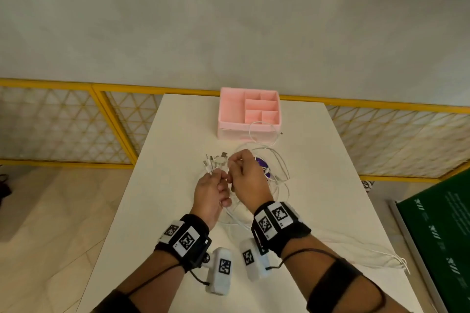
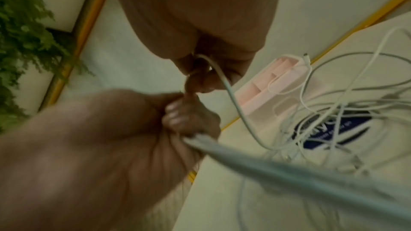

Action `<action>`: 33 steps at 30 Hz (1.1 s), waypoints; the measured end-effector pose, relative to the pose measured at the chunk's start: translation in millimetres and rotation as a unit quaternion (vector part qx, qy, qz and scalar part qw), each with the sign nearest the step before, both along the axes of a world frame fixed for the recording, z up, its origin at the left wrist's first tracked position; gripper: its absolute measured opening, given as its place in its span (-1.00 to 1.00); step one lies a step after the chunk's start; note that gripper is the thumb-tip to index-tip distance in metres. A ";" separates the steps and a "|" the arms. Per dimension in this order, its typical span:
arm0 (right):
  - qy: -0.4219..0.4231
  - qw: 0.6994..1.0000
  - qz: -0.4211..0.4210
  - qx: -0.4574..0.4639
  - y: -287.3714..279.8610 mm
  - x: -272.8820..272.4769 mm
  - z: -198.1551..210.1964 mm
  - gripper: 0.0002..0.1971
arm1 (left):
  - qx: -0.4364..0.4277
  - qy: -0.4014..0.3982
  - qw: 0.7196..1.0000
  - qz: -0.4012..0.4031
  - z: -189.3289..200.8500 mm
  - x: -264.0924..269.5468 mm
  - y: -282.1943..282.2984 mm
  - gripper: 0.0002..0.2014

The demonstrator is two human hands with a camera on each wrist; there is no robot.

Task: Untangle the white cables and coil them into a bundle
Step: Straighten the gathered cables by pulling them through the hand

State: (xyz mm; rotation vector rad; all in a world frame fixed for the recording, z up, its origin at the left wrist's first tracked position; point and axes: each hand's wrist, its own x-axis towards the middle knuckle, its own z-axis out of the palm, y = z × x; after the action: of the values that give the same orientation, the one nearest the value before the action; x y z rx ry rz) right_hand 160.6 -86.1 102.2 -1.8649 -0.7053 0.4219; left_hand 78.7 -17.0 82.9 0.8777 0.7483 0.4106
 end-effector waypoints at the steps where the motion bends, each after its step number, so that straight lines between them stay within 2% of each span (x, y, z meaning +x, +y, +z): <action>1: 0.000 1.000 0.000 -0.003 0.4 -5.7 -4.2 -0.97 | 0.007 -0.003 1.000 0.003 2.2 0.0 -0.3 -0.64; 4: -0.004 1.000 0.010 0.002 -0.3 -17.1 -14.7 -0.93 | 0.042 0.004 0.999 0.001 2.9 -1.4 -0.7 -0.58; 7: -0.045 0.999 0.024 0.000 -3.9 -21.3 -25.9 -0.92 | 0.081 0.040 0.996 0.015 -4.1 -3.9 0.7 -0.71; 10: -0.056 0.994 0.091 -0.005 -12.5 -24.0 -34.5 -0.66 | 0.051 0.058 0.995 0.069 -8.9 -3.5 5.2 -0.73; 11: -0.068 0.991 0.115 -0.015 -17.1 -25.0 -36.3 -0.63 | 0.031 0.051 0.995 0.083 -8.8 -3.5 7.5 -0.72; 14: -0.098 0.984 0.141 -0.054 -35.2 -21.7 -46.8 -0.83 | -0.028 0.024 0.991 0.131 -7.0 -3.8 21.1 -0.66; 18: -0.093 0.981 0.132 -0.106 -73.7 -2.9 -65.4 -0.74 | -0.061 -0.002 0.982 0.176 -1.3 -4.4 43.2 -0.70; 21: -0.091 0.967 0.168 -0.168 -96.3 8.7 -75.1 -0.78 | -0.064 -0.009 0.985 0.160 1.0 -2.5 41.7 -0.68; 24: -0.046 0.956 0.195 -0.213 -108.2 14.6 -80.2 -0.77 | -0.033 0.006 0.990 0.140 -0.3 -0.2 32.1 -0.66; 28: -0.022 0.956 0.155 -0.247 -131.4 26.5 -92.3 -0.79 | -0.038 -0.012 0.991 0.131 1.4 -2.9 34.1 -0.60; 33: -0.081 0.957 0.039 -0.276 -160.0 56.0 -103.6 -0.77 | -0.062 -0.052 0.989 0.122 3.4 -4.9 39.3 -0.54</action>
State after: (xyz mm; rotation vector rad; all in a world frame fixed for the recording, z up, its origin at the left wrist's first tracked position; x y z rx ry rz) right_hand 216.7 -246.1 -1.3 -2.4240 -0.8305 0.5634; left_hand 73.9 22.2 86.3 0.6456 0.7778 0.6160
